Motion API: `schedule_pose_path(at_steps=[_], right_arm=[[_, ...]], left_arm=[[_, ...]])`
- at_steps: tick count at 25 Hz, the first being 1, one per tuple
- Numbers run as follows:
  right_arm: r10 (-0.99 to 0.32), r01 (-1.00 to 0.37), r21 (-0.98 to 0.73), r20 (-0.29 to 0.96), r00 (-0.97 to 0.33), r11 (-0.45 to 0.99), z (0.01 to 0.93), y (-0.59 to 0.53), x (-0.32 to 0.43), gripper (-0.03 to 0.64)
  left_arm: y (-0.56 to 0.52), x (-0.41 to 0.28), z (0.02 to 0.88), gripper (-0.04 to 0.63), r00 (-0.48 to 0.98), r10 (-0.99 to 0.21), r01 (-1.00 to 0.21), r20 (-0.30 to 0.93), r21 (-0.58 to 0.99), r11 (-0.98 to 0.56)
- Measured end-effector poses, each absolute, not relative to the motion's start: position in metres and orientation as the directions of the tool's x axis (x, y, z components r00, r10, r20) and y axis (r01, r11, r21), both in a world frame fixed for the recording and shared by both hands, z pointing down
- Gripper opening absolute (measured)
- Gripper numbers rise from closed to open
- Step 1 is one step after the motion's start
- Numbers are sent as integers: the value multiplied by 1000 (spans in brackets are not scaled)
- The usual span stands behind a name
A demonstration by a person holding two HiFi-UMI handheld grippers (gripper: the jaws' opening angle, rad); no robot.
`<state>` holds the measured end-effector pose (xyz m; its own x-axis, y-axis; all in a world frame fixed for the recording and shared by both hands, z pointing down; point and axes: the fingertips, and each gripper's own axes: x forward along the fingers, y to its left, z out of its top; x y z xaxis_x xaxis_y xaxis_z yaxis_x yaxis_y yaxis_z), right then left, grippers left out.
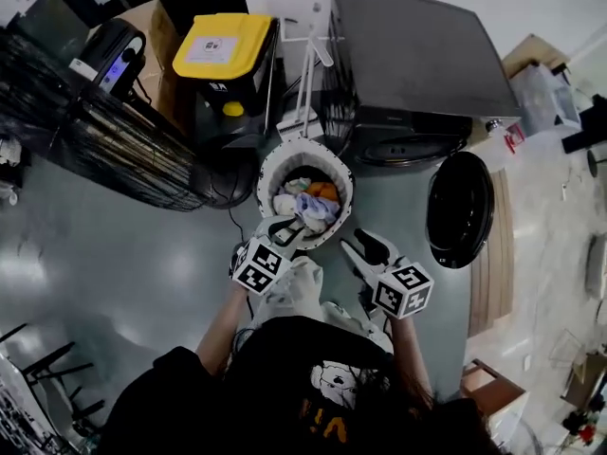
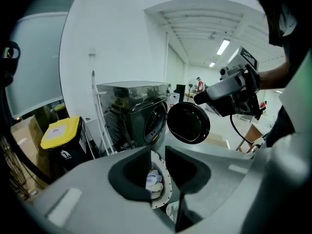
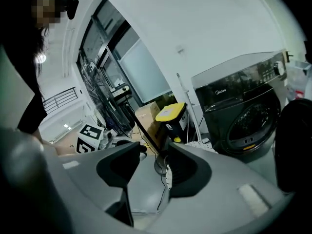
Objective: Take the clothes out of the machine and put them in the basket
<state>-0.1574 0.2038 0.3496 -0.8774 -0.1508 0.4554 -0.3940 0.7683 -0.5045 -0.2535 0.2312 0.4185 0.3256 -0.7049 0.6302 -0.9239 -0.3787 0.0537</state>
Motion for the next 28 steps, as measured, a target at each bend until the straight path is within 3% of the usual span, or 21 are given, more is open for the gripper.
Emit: schedule_pose_path(at_steps=[14,22,28], right_arm=[[-190,-329,-451,326,-926,830,290,271,-59,178],[-183,-268,-409,235,-955,872,262,311,-30,80],[-185,-246,-387,189,-965,889,243,329,-20,21]], left_arm=[[284,-149,328,97,287,-819,-951,497,45,-306],[343,-99,291,95,289,-835,-950,468,33,-310],[371,-75,277,51,304,-836,-945,456,36,-324]])
